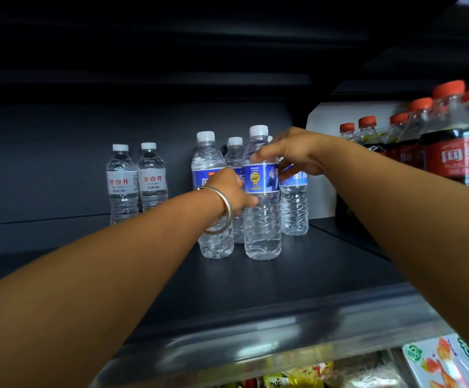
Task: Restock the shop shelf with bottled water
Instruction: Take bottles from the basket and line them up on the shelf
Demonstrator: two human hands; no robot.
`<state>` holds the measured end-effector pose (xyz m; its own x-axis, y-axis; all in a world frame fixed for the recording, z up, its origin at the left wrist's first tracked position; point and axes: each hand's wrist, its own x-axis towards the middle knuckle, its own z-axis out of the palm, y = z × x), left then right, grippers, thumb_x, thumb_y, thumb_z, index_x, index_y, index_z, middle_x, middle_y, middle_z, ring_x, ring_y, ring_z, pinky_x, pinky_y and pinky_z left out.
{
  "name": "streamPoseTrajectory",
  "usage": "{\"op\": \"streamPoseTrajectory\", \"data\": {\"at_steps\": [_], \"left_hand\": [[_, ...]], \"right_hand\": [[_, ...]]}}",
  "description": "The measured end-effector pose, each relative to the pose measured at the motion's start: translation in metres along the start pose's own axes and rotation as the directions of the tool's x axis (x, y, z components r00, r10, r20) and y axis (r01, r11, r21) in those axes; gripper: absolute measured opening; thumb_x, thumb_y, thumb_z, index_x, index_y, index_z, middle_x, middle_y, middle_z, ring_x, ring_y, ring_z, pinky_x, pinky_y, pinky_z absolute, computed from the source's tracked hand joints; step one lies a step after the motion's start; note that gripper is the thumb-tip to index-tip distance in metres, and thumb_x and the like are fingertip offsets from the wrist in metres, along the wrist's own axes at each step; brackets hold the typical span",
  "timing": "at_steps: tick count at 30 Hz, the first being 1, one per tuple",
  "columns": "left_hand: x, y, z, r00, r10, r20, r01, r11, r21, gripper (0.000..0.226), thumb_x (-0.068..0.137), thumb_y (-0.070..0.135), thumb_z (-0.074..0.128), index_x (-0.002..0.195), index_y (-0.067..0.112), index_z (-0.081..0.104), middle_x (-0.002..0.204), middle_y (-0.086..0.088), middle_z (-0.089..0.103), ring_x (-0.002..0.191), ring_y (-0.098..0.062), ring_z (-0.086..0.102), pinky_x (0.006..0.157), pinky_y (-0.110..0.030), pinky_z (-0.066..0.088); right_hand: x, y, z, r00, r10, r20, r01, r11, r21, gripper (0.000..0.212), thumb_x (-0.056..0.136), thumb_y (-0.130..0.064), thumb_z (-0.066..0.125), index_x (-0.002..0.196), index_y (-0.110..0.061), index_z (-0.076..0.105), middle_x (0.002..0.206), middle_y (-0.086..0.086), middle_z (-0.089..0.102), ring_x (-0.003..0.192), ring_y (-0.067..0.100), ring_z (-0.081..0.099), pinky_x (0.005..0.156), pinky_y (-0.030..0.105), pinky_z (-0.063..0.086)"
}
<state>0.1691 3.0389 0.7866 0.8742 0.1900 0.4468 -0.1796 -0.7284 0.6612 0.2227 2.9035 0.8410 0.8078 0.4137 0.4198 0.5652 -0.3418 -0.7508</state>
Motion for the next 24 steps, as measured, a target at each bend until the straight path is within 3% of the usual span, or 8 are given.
{"op": "streamPoseTrajectory", "data": {"at_steps": [3,7,9,13,16,19,21,24], "left_hand": [[0.002,-0.001,0.002,1.0,0.007,-0.019,-0.007,1.0,0.007,0.035,0.069,0.011,0.079,0.07,0.015,0.044,0.103,-0.027,0.065,0.097,-0.038,0.064,0.087,-0.05,0.052],[-0.003,0.002,0.002,0.999,0.017,-0.035,-0.016,0.999,0.03,0.03,0.068,0.016,0.081,0.071,0.015,0.051,0.104,-0.023,0.065,0.1,-0.035,0.064,0.088,-0.045,0.053],[-0.004,0.002,0.001,0.998,0.02,-0.053,-0.018,0.999,0.032,0.035,0.063,0.018,0.081,0.065,0.018,0.045,0.099,-0.022,0.064,0.1,-0.036,0.063,0.087,-0.046,0.053],[-0.002,-0.003,-0.001,0.999,-0.013,-0.036,0.013,1.0,0.006,0.025,0.075,0.008,0.073,0.069,0.012,0.049,0.092,-0.022,0.063,0.096,-0.037,0.065,0.085,-0.047,0.054],[-0.005,-0.01,0.004,0.997,-0.065,0.037,0.065,0.998,0.008,0.024,0.073,0.01,0.077,0.086,0.003,0.058,0.096,-0.024,0.066,0.098,-0.037,0.065,0.088,-0.047,0.053],[-0.007,-0.013,0.007,0.997,-0.075,0.02,0.074,0.996,0.054,0.032,0.07,0.019,0.081,0.086,-0.001,0.061,0.095,-0.023,0.066,0.096,-0.034,0.065,0.087,-0.045,0.054],[-0.008,-0.011,0.008,0.998,-0.056,-0.012,0.057,0.994,0.093,0.031,0.069,0.023,0.081,0.077,0.003,0.059,0.091,-0.02,0.065,0.095,-0.034,0.065,0.085,-0.043,0.055],[-0.01,-0.01,0.008,0.999,-0.042,-0.034,0.047,0.986,0.163,0.042,0.071,0.028,0.08,0.095,-0.003,0.063,0.099,-0.019,0.067,0.095,-0.033,0.065,0.084,-0.042,0.054]], "right_hand": [[-0.003,-0.001,0.0,1.0,0.019,0.019,-0.019,0.999,0.042,0.03,0.079,-0.017,0.066,0.105,-0.004,0.061,0.094,0.013,0.061,0.074,0.024,0.059,0.071,0.035,0.054],[-0.007,-0.003,0.003,0.998,0.04,0.045,-0.036,0.997,-0.073,0.049,0.074,-0.044,0.074,0.112,-0.016,0.059,0.102,0.003,0.064,0.089,0.019,0.059,0.085,0.04,0.052],[-0.006,-0.002,0.006,1.0,0.029,0.007,-0.029,0.998,-0.047,0.053,0.072,-0.041,0.077,0.111,-0.01,0.06,0.1,0.008,0.067,0.086,0.021,0.061,0.082,0.036,0.052],[-0.004,-0.001,0.008,1.0,0.019,-0.021,-0.018,0.997,0.072,0.046,0.075,-0.022,0.076,0.111,-0.001,0.057,0.084,0.01,0.066,0.067,0.019,0.064,0.058,0.026,0.053],[-0.004,-0.001,0.009,1.0,0.021,-0.013,-0.018,0.988,0.154,0.039,0.077,-0.013,0.068,0.112,0.0,0.056,0.084,0.012,0.065,0.068,0.021,0.063,0.058,0.025,0.053],[-0.008,0.0,0.011,0.999,0.026,0.029,-0.03,0.99,0.136,0.025,0.077,-0.021,0.072,0.096,-0.013,0.057,0.082,0.003,0.063,0.078,0.021,0.061,0.069,0.031,0.053],[-0.011,0.001,0.012,0.998,0.043,0.036,-0.046,0.995,0.084,0.036,0.075,-0.031,0.076,0.098,-0.021,0.051,0.085,-0.002,0.063,0.083,0.019,0.061,0.08,0.038,0.051],[-0.009,0.002,0.013,0.999,0.046,-0.002,-0.046,0.995,0.09,0.062,0.074,-0.028,0.078,0.127,-0.015,0.046,0.082,0.0,0.062,0.073,0.017,0.059,0.075,0.036,0.052]]}}
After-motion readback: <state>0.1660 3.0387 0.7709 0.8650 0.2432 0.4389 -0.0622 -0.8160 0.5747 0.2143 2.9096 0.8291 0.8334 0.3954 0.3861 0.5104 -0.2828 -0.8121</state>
